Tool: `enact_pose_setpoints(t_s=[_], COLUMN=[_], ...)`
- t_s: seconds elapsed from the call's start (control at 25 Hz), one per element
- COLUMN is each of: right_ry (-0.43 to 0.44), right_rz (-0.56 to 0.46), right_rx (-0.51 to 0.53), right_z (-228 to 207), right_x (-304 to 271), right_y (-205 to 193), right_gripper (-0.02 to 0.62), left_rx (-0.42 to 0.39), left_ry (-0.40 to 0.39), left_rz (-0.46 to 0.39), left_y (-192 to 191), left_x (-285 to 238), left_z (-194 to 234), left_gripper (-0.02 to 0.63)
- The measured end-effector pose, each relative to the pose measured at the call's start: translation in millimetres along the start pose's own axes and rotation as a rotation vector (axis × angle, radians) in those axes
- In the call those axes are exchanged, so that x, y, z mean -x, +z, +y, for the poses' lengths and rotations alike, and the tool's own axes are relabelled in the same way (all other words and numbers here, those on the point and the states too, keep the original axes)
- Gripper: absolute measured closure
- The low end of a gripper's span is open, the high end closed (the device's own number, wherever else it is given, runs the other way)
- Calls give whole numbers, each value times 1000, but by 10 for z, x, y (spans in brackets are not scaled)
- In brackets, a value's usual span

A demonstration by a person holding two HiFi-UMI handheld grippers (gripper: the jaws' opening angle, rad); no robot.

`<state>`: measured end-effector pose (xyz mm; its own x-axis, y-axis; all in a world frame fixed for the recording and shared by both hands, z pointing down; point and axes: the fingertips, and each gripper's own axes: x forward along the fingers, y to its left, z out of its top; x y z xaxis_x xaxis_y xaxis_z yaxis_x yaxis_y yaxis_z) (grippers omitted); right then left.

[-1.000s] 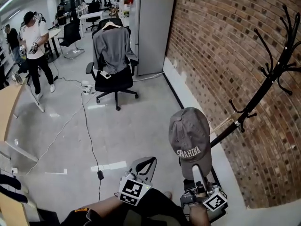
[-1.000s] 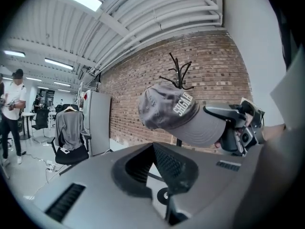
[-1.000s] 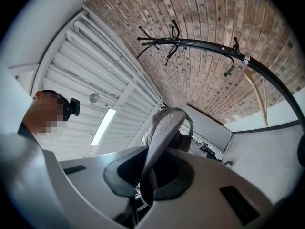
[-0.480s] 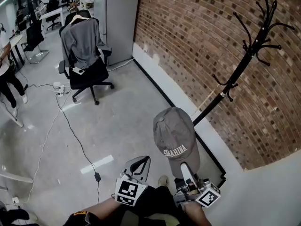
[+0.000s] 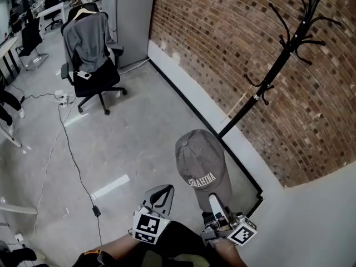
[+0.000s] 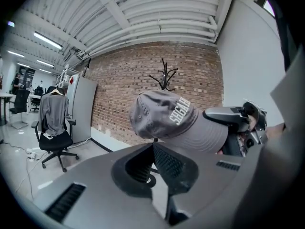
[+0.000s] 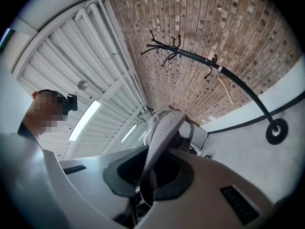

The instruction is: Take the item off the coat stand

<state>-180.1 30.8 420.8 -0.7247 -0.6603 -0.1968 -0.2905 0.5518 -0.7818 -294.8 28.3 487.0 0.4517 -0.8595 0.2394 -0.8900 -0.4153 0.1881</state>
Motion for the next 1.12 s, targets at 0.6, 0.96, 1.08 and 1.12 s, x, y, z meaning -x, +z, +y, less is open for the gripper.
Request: enact_pose_setpoints(t_s=[0.6,0.96,1.08,1.12], right_ry=[-61,-84,-79,-77], right_rz=[-162,-192,-199,-201], right_rx=[-74,-31,-30,-31], right_z=[-146,-237,-254,-261], right_x=[1735,2576,2683,2710], right_y=[294,503,562,571], right_gripper=[563,565,565,563], left_rx=[-133,-180,-187,-187], left_ry=[-165,-198,-190,-187], left_rz=[111,128,127,127], left_y=[-414,-618,-632,-642], left_x=[-146,-188,-199,-198], left_z=[-1726,-2488,-2594,-2614], left_gripper=[572,572,572,572])
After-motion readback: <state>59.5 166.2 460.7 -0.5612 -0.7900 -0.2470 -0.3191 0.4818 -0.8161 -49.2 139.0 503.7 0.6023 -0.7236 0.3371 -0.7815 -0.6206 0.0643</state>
